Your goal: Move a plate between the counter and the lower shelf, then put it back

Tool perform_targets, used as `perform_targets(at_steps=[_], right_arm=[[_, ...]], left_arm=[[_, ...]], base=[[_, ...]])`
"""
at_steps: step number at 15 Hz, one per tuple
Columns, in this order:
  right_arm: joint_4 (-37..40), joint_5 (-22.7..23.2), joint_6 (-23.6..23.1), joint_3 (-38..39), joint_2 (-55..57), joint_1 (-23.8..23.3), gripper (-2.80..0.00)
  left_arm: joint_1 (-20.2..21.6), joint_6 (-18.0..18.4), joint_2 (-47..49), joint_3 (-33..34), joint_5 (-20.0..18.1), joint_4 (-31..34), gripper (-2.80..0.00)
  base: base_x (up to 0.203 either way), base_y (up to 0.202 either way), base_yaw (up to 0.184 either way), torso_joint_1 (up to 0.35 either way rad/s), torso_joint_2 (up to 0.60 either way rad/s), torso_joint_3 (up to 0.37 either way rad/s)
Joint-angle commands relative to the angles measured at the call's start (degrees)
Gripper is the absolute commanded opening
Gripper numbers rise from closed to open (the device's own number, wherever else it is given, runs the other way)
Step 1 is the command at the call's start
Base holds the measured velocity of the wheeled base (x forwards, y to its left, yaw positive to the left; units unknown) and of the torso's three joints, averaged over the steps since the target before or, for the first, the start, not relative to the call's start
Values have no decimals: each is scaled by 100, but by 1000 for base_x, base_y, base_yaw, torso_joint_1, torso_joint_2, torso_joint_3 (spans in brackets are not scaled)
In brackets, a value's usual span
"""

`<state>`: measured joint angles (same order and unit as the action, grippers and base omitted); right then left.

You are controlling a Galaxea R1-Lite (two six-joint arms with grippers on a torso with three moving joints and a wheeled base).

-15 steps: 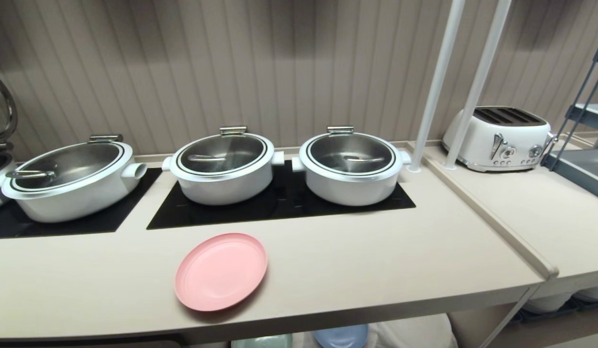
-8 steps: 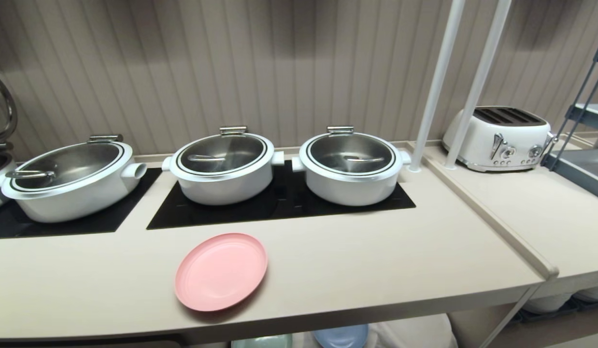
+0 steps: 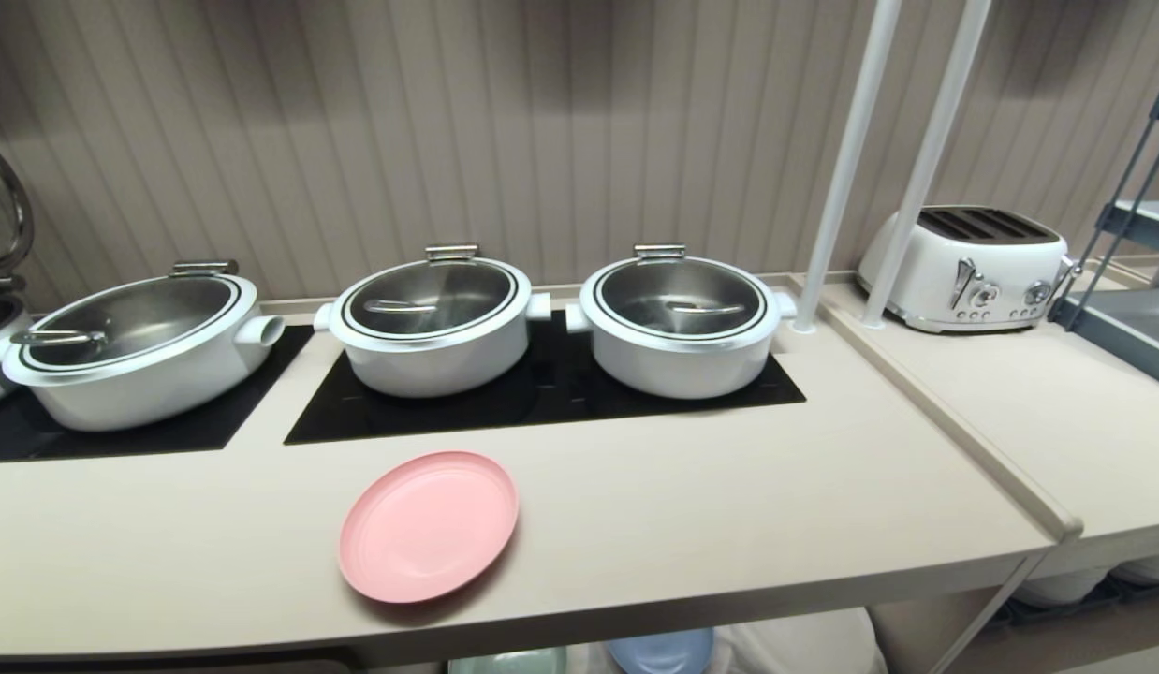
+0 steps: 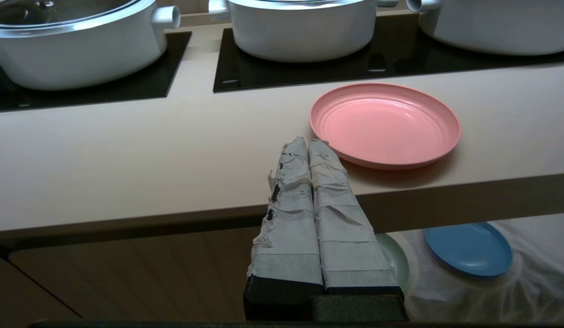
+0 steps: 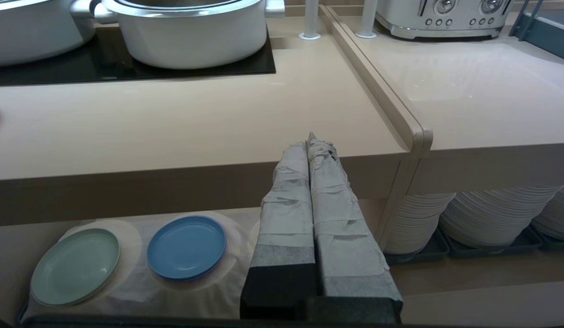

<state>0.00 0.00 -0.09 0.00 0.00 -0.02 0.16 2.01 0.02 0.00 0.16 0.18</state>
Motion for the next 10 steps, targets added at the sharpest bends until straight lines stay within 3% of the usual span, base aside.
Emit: perform_targets(at_steps=[1, 10], right_arm=[[0, -9, 1, 0, 0, -6, -280], [0, 0, 1, 0, 0, -6, -280]], left_arm=[[2, 1, -2, 0, 2, -1, -280], [2, 1, -2, 0, 2, -1, -280]], base=[[0, 0, 0, 0, 0, 0], [0, 0, 0, 0, 0, 0]])
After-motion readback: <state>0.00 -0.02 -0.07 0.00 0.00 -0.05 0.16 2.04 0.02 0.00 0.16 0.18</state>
